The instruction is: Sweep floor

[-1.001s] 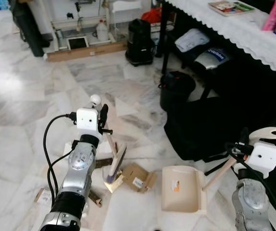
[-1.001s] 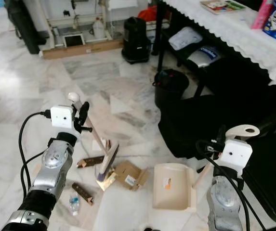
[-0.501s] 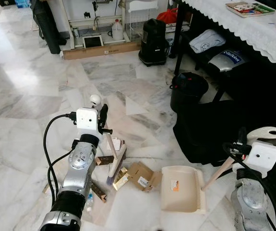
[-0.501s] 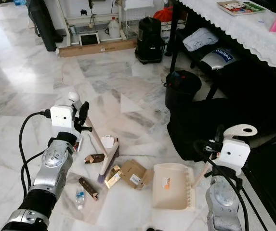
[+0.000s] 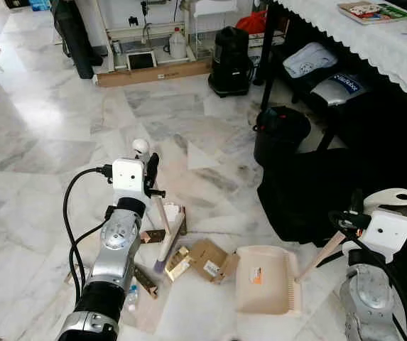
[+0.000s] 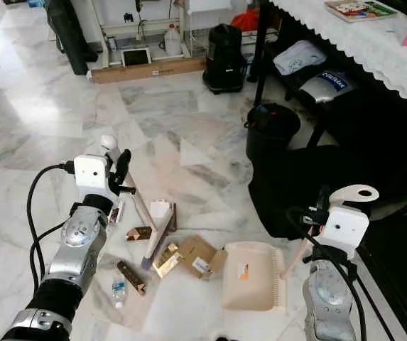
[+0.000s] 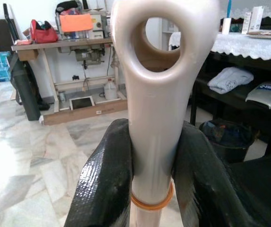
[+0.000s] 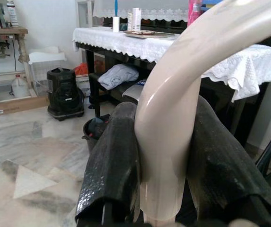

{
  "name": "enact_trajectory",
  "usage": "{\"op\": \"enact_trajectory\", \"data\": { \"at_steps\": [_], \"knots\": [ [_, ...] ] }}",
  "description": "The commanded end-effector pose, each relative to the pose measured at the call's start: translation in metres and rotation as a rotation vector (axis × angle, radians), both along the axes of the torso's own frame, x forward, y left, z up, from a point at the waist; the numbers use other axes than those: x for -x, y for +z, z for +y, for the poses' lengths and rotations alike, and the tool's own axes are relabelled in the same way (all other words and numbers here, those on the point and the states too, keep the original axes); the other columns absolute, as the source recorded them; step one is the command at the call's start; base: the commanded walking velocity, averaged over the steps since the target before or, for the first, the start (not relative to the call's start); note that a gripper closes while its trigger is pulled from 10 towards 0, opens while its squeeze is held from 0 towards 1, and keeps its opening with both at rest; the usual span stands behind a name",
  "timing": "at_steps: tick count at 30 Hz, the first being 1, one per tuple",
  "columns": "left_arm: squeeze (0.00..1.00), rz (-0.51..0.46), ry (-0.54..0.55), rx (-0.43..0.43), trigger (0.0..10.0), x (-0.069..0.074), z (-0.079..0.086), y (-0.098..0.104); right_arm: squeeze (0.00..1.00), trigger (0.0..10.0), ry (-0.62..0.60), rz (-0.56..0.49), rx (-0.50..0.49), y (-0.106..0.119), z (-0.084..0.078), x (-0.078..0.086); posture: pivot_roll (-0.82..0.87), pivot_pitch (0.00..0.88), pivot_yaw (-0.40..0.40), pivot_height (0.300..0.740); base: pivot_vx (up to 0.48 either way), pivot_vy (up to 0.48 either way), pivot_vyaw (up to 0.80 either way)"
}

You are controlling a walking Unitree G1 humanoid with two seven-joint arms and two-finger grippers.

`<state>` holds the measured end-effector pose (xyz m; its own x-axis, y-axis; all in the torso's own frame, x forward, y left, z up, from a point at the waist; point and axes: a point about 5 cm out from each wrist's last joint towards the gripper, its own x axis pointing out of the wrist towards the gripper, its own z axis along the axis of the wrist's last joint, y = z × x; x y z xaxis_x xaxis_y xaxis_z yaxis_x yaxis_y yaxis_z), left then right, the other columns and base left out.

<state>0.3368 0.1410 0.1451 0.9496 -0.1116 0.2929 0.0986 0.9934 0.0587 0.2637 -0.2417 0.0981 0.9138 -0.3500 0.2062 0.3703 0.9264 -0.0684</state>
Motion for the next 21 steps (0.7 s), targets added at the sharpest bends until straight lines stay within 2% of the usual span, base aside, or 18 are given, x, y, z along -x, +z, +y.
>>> {"op": "enact_trajectory", "data": {
  "at_steps": [1, 14, 21],
  "knots": [
    [0.00, -0.028, 0.005, -0.001, 10.0, -0.0017, 0.0007, 0.0069, 0.00, 10.0, -0.003, -0.028, 0.000, 0.0062, -0.0012, -0.0015, 0.02, 0.108, -0.002, 0.740, 0.251, 0.000, 0.00],
    [0.00, -0.029, 0.004, 0.000, 10.0, -0.0014, 0.0003, 0.0070, 0.00, 10.0, -0.001, -0.029, 0.000, 0.0065, -0.0015, -0.0014, 0.02, 0.112, -0.004, 0.740, 0.279, 0.000, 0.00],
    [0.00, -0.032, 0.001, -0.005, 10.0, -0.0018, -0.0001, 0.0074, 0.00, 10.0, -0.003, -0.029, -0.002, 0.0062, -0.0018, -0.0011, 0.02, 0.111, -0.005, 0.740, 0.000, 0.000, 0.00]
  ]
}}
